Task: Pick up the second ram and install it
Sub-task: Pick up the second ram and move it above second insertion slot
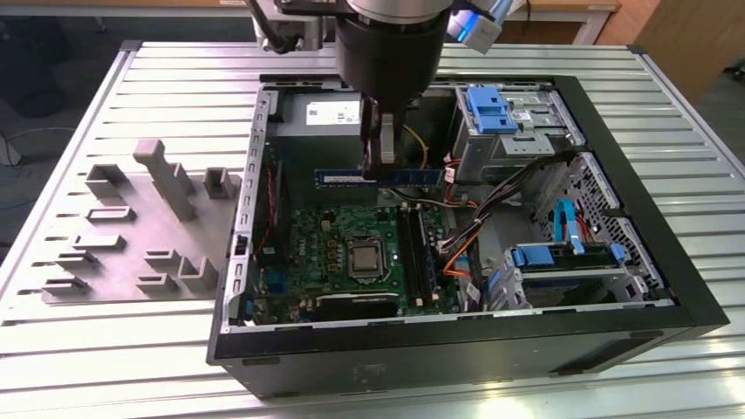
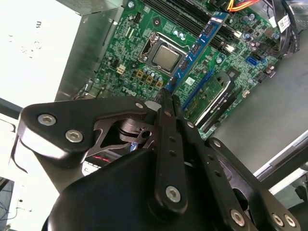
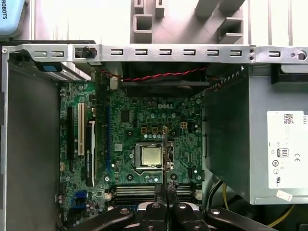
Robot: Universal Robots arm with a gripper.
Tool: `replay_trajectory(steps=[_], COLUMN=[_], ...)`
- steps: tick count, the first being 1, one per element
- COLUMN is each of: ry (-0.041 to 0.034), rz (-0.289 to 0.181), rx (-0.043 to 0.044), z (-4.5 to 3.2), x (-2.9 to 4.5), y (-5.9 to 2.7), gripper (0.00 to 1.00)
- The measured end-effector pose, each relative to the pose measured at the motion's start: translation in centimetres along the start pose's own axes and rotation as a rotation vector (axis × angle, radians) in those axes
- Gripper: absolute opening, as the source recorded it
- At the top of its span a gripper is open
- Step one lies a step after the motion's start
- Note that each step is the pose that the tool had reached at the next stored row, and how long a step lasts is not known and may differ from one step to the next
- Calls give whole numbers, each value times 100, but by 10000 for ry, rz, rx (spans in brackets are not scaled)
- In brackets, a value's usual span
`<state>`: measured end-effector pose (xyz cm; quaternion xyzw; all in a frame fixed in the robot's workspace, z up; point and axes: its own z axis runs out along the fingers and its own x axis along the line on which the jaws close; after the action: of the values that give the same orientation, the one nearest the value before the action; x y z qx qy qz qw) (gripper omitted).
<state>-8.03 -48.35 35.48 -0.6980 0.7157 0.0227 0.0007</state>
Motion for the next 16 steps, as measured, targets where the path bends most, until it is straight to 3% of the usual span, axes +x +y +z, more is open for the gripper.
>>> replay_trajectory(steps=[16], ry=[-5], rz=[-1], rx=[-1], z=[158], x=[47], y=[-6], gripper=[13])
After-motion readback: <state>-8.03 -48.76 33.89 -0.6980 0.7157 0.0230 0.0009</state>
